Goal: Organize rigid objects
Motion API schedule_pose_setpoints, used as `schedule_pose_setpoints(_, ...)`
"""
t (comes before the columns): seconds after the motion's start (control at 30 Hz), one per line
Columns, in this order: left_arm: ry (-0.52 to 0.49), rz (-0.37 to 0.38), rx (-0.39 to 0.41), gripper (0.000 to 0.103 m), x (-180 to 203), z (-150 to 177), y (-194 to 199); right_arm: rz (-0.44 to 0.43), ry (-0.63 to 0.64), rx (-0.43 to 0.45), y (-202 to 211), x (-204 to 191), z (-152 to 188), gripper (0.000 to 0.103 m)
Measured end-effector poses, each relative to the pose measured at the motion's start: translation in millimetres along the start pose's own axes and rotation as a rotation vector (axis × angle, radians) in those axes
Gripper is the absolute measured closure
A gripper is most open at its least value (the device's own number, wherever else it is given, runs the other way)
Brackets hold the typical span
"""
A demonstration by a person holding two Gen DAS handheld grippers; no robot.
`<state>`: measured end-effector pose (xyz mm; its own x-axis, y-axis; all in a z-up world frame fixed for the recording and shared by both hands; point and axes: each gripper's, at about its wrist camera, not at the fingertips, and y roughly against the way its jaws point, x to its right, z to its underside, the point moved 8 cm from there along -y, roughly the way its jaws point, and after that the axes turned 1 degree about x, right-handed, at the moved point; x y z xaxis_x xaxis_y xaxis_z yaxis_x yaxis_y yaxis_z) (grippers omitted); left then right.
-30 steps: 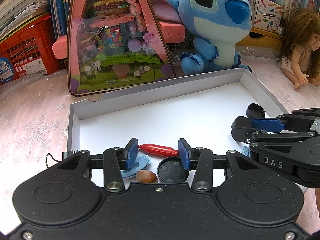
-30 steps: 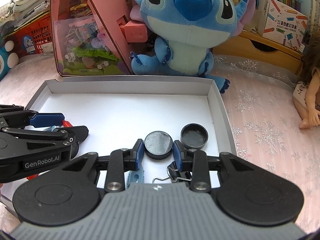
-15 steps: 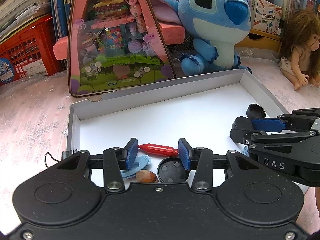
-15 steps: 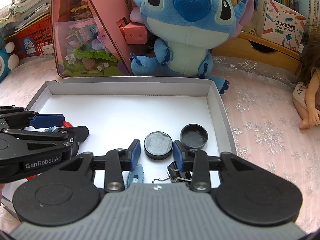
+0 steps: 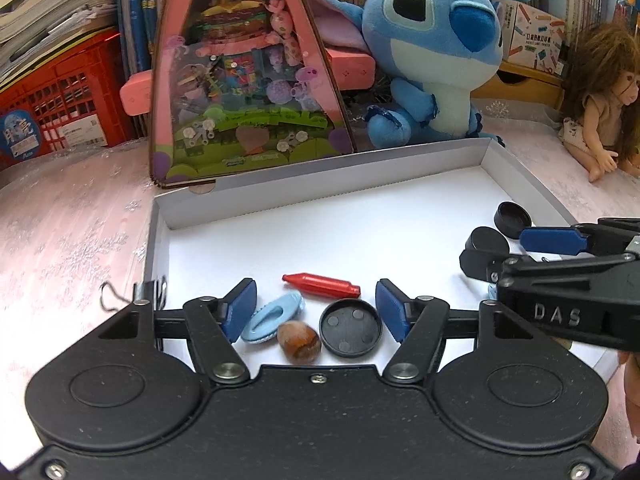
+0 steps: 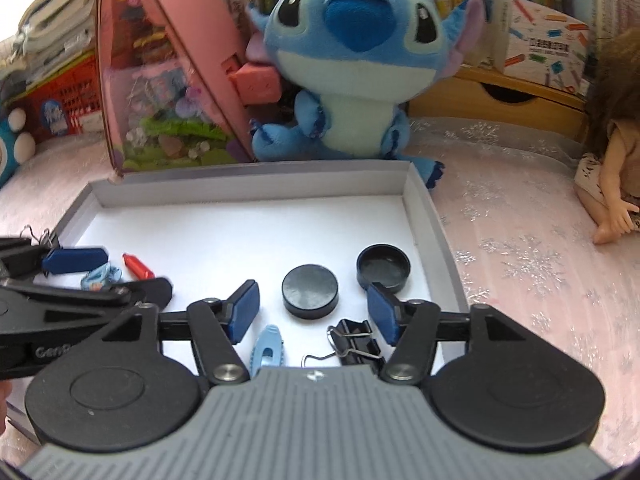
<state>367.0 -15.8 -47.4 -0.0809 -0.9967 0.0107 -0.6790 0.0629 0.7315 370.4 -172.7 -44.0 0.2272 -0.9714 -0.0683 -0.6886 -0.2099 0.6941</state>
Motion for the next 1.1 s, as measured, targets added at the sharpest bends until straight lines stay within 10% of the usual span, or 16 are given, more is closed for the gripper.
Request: schedule_pose_setpoints(1.1, 0.060, -0.049, 0.167, 0.026, -13, 1, 51, 0.032, -0.030, 0.156, 52, 8, 1, 0.015)
